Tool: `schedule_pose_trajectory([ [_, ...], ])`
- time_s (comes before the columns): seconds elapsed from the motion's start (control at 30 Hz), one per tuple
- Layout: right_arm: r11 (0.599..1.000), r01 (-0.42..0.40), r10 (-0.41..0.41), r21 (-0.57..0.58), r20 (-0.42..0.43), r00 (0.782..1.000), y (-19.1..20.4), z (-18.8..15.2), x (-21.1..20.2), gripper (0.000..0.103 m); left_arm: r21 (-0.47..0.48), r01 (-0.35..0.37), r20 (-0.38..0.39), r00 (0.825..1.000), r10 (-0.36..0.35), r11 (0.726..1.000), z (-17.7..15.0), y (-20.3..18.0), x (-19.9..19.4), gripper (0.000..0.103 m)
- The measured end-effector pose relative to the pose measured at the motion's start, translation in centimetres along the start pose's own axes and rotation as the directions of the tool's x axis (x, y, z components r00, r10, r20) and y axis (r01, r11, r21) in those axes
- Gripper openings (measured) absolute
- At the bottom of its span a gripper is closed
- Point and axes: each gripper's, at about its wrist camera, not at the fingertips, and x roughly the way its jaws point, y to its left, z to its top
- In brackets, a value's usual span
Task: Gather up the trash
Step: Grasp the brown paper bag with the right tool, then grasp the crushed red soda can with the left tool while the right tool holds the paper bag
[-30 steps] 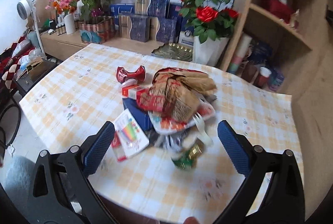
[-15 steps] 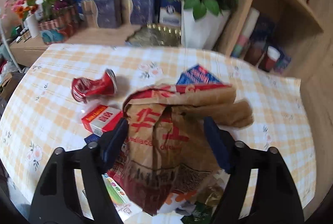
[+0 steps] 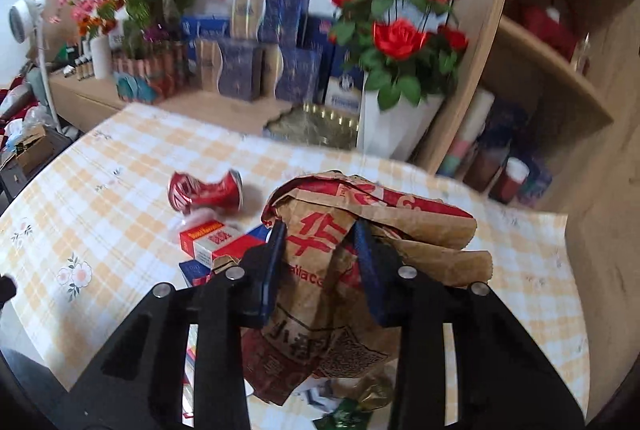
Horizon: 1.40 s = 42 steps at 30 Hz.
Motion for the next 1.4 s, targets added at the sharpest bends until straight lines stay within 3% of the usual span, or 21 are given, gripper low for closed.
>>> schedule_pose_trajectory([
  [0.2,1.0,-0.011,0.012,-0.021,0.079,0.997,-1.1,0.1,-2.4,0.037,-0.167,0.127,-0.093,0.985,-0.144,0.978,2.8,0.9,4.0,0.073],
  [0.27,1.0,-0.015,0.017,-0.023,0.093,0.996,-1.2,0.1,-2.8,0.037,-0.242,0.15,-0.117,0.976,-0.182,0.959,4.2,1.4,6.3,0.059],
  [0.43,0.999,-0.033,0.035,-0.025,0.117,0.993,-1.9,-0.4,-3.3,0.037,-0.378,0.161,-0.143,0.963,-0.23,0.912,8.3,2.6,12.7,0.055],
  [0.5,0.999,-0.038,0.04,-0.018,0.118,0.992,-2.3,-0.7,-3.3,0.037,-0.458,0.174,-0.156,0.95,-0.272,0.872,9.7,3.2,15.7,0.055],
  [0.57,0.999,-0.043,0.044,-0.01,0.118,0.992,-2.6,-1.0,-3.3,0.037,-0.558,0.183,-0.165,0.932,-0.324,0.809,10.4,3.9,18.5,0.055],
  [0.6,0.999,-0.043,0.043,-0.007,0.117,0.992,-2.9,-1.1,-3.2,0.037,-0.582,0.168,-0.172,0.931,-0.323,0.796,10.6,4.1,19.4,0.055],
  [0.63,0.999,-0.04,0.04,-0.005,0.117,0.992,-3.1,-1.2,-3.2,0.037,-0.589,0.151,-0.182,0.932,-0.312,0.794,10.9,4.1,20.4,0.054],
  [0.77,0.999,-0.031,0.03,0.006,0.115,0.993,-4.1,-1.5,-2.8,0.037,-0.55,0.081,-0.218,0.947,-0.237,0.832,12.0,3.3,23.3,0.054],
  [0.93,0.999,-0.038,0.035,0.025,0.114,0.993,-4.5,-1.7,-2.5,0.037,-0.481,0.017,-0.283,0.943,-0.174,0.877,11.8,1.5,26.0,0.054],
  [1.03,0.999,-0.041,0.037,0.033,0.119,0.992,-4.5,-2.0,-2.6,0.037,-0.493,-0.028,-0.313,0.938,-0.147,0.869,11.1,1.2,27.6,0.054],
  [1.07,0.999,-0.041,0.037,0.035,0.119,0.992,-4.6,-2.0,-2.7,0.037,-0.51,-0.038,-0.317,0.937,-0.146,0.86,10.8,1.4,27.8,0.046],
  [1.13,0.998,-0.043,0.038,0.035,0.117,0.992,-4.6,-2.2,-2.7,0.037,-0.546,-0.03,-0.31,0.936,-0.169,0.837,10.2,1.7,28.1,0.042],
  [1.2,0.999,-0.04,0.036,0.032,0.118,0.992,-4.6,-2.2,-2.8,0.037,-0.55,-0.019,-0.296,0.939,-0.174,0.835,10.1,2.0,27.7,0.042],
  [1.33,0.999,-0.023,0.019,0.03,0.129,0.991,-4.6,-2.9,-3.5,0.037,-0.476,-0.015,-0.259,0.958,-0.124,0.879,10.7,2.0,25.6,0.041],
  [1.37,0.999,-0.023,0.019,0.035,0.131,0.991,-4.6,-3.1,-3.7,0.037,-0.463,-0.002,-0.24,0.963,-0.123,0.887,11.1,2.1,24.7,0.031],
  [1.4,0.999,-0.026,0.02,0.043,0.135,0.991,-4.5,-3.1,-4.0,0.037,-0.447,0.006,-0.229,0.966,-0.121,0.895,11.5,2.1,23.9,0.03],
])
